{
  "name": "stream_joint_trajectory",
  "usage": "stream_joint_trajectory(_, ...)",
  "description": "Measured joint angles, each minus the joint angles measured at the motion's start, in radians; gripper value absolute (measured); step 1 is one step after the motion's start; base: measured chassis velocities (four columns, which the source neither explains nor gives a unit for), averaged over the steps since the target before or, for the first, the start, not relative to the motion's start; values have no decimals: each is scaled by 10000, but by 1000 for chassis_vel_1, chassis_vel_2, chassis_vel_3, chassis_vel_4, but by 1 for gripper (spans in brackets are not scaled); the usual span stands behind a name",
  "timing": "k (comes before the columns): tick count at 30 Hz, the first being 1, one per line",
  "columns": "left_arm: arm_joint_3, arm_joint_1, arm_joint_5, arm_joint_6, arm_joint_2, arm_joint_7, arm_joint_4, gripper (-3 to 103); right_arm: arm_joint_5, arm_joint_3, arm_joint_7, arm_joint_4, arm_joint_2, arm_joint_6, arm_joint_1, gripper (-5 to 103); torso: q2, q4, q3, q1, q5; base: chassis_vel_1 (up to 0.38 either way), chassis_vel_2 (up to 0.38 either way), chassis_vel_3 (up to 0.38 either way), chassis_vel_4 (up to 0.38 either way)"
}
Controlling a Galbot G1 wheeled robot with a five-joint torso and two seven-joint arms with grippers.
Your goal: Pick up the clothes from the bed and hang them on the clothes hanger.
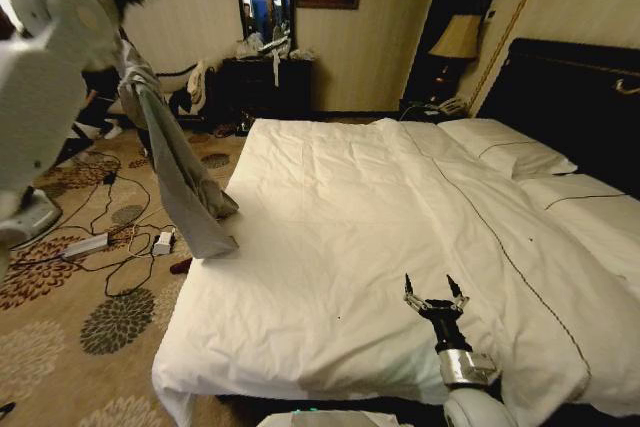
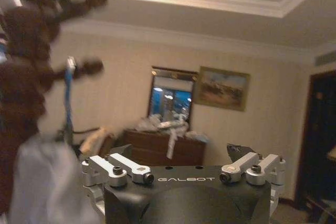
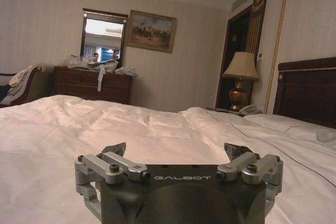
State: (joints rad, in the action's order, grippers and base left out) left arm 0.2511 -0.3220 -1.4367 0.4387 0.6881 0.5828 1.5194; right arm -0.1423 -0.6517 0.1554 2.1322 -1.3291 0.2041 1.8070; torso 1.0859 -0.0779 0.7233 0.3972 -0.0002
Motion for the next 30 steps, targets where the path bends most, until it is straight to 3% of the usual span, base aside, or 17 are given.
stream_joint_trajectory(4,-215,1008,240,-464,-39,-254,499,100,0,0,0,0,0,0,0,100,1,3,0,0,0,0,0,0,0)
stream_joint_trajectory(6,-482,2482,670,-1268,373,-772,1093,100,0,0,0,0,0,1,0,100,0,0,0,1,1,0,0,0,0)
stream_joint_trajectory(11,-372,3364,927,-1832,704,-969,1495,100,0,0,0,0,0,0,0,100,0,-4,0,0,5,0,0,0,0)
stream_joint_trajectory(16,-548,4543,1280,-1960,696,-1047,1938,100,0,0,0,0,0,0,0,100,0,-3,0,1,2,0,0,0,0)
stream_joint_trajectory(20,-1471,6980,2749,-2201,410,-1530,2522,100,0,0,0,0,0,0,-1,100,0,3,0,1,0,0,0,0,0)
stream_joint_trajectory(21,-1471,6980,2749,-2201,410,-1530,2522,100,0,0,0,0,0,0,-1,100,0,3,0,1,0,0,0,0,0)
stream_joint_trajectory(25,-2544,9262,3591,-2502,199,-1786,3563,100,0,0,0,0,0,0,0,100,0,0,0,1,2,0,0,0,0)
stream_joint_trajectory(26,-2544,9262,3591,-2502,199,-1786,3563,100,0,0,0,0,0,0,0,100,0,0,0,1,2,0,0,0,0)
stream_joint_trajectory(29,-3032,10254,4212,-2706,110,-1922,4007,100,0,0,0,0,1,1,-1,100,0,4,-1,-1,2,0,0,0,0)
stream_joint_trajectory(30,-3417,11134,4701,-2914,95,-1987,4387,100,0,0,0,0,0,0,-1,100,0,0,-1,0,3,0,0,0,0)
